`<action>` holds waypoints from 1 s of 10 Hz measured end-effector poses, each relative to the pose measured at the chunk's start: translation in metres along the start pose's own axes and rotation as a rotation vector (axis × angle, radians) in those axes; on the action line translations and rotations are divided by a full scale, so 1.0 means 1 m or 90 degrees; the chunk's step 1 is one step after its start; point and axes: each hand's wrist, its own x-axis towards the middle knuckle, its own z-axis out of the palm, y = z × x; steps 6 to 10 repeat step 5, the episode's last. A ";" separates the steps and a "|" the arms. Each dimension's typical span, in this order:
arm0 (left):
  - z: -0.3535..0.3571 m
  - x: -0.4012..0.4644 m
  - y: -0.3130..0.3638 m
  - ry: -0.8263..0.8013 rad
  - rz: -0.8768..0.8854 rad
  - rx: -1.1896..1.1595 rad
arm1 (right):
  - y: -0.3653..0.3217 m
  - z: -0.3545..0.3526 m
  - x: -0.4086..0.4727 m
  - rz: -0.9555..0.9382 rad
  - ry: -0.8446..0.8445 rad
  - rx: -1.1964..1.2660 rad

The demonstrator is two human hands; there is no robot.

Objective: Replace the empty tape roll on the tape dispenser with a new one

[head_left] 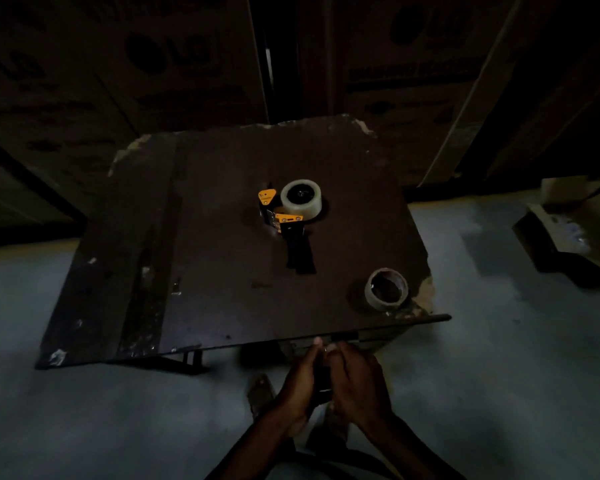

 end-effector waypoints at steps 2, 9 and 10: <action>-0.006 0.002 0.021 0.026 0.008 0.021 | -0.012 0.003 0.024 -0.050 -0.035 0.038; -0.051 0.018 0.099 0.144 0.153 -0.024 | -0.072 -0.005 0.073 -0.096 0.074 0.080; -0.051 0.018 0.099 0.144 0.153 -0.024 | -0.072 -0.005 0.073 -0.096 0.074 0.080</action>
